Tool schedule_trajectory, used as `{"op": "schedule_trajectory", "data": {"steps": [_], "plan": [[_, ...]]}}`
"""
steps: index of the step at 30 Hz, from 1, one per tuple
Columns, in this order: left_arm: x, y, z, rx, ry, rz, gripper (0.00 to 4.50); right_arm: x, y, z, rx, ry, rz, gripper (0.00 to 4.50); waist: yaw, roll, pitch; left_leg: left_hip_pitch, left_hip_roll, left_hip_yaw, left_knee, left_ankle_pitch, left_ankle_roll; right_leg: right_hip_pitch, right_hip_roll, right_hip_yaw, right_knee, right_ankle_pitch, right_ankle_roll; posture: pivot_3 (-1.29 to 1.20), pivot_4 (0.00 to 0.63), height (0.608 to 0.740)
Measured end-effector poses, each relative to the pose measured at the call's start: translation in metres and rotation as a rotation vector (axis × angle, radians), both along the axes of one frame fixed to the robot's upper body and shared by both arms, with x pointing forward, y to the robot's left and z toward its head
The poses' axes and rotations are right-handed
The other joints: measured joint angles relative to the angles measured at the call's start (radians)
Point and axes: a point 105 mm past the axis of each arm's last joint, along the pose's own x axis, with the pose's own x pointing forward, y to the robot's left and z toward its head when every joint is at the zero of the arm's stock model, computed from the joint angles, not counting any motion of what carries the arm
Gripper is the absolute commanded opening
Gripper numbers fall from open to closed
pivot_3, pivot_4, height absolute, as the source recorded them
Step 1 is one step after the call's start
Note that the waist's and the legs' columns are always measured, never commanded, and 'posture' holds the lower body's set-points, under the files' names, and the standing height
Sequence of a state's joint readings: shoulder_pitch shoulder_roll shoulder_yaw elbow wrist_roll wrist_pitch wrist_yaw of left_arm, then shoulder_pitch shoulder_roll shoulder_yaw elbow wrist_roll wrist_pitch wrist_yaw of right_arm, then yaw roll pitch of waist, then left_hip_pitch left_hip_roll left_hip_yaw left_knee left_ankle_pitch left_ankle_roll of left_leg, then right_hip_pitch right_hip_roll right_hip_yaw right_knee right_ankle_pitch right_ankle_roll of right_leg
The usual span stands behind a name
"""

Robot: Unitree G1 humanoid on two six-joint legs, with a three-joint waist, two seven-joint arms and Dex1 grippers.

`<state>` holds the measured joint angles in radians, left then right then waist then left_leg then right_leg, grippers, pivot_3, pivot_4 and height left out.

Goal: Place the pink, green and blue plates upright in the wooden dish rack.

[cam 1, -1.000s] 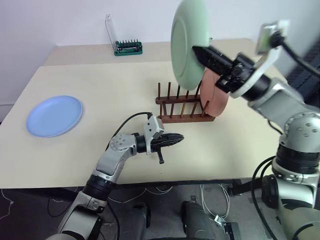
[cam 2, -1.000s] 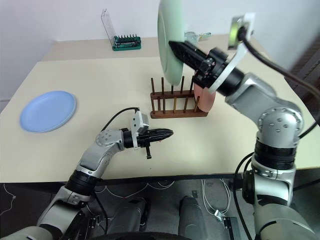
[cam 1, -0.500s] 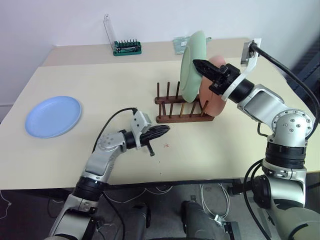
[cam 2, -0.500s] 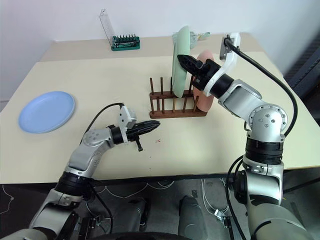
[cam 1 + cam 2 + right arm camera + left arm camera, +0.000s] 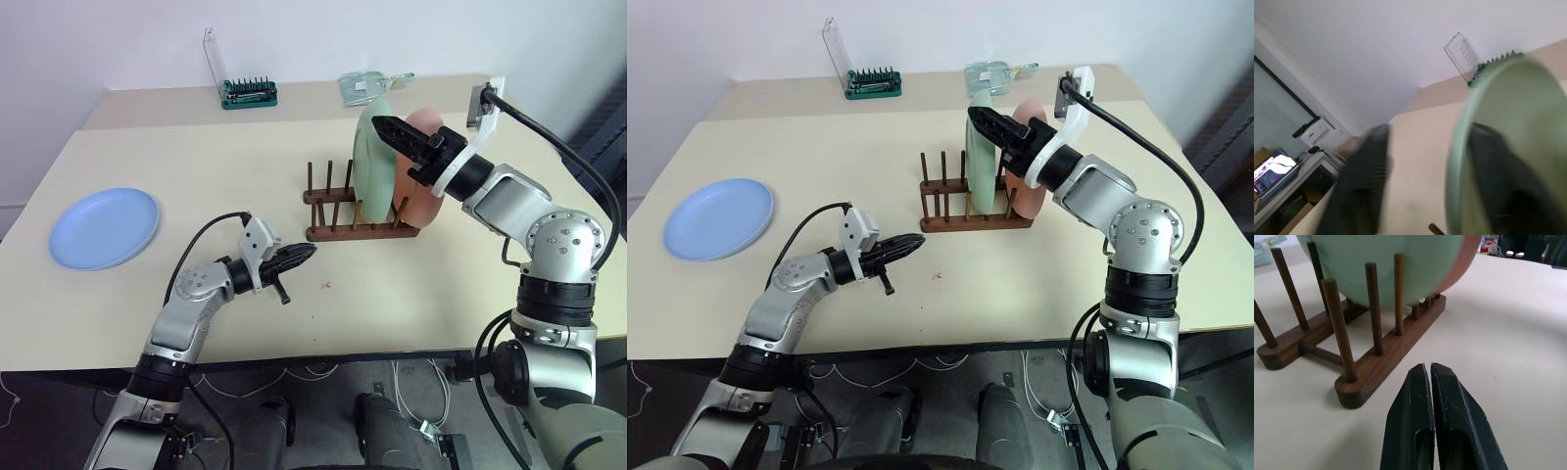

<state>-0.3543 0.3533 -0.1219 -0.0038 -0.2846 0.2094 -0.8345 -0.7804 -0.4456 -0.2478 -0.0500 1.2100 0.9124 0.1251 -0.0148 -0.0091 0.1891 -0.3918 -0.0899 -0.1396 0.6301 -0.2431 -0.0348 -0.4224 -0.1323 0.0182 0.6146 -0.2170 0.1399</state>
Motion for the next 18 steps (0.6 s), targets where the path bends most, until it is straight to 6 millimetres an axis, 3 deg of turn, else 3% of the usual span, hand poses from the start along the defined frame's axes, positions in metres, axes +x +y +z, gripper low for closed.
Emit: {"op": "schedule_trajectory", "data": {"steps": [7, 13, 18], "plan": [[0.000, -0.001, 0.000, -0.005, 0.002, -0.002, 0.13, 0.000, -0.001, -0.001, -0.104, -0.042, -0.029, 3.01, 0.001, 0.000, 0.000, 0.000, 0.000, 0.000, 0.000, 0.000, 0.000, 0.000, 0.000, 0.000, 0.000, 0.000, 0.000, 0.00, 0.150, 0.740], [0.000, -0.002, 0.000, -0.008, 0.000, -0.002, 0.13, -0.007, -0.008, 0.018, -0.392, -0.244, -0.121, 3.01, 0.001, 0.000, 0.000, 0.000, 0.000, 0.000, 0.000, 0.000, 0.000, 0.000, 0.000, 0.000, 0.000, 0.000, 0.000, 0.00, 0.150, 0.740], [0.001, -0.002, 0.001, -0.010, -0.004, 0.007, 0.13, -0.007, -0.015, 0.027, -0.455, -0.328, -0.152, 3.01, 0.000, 0.000, 0.000, 0.000, 0.000, 0.001, 0.000, 0.000, 0.000, 0.000, 0.000, 0.000, 0.000, 0.000, 0.000, 0.00, 0.150, 0.740]]}}
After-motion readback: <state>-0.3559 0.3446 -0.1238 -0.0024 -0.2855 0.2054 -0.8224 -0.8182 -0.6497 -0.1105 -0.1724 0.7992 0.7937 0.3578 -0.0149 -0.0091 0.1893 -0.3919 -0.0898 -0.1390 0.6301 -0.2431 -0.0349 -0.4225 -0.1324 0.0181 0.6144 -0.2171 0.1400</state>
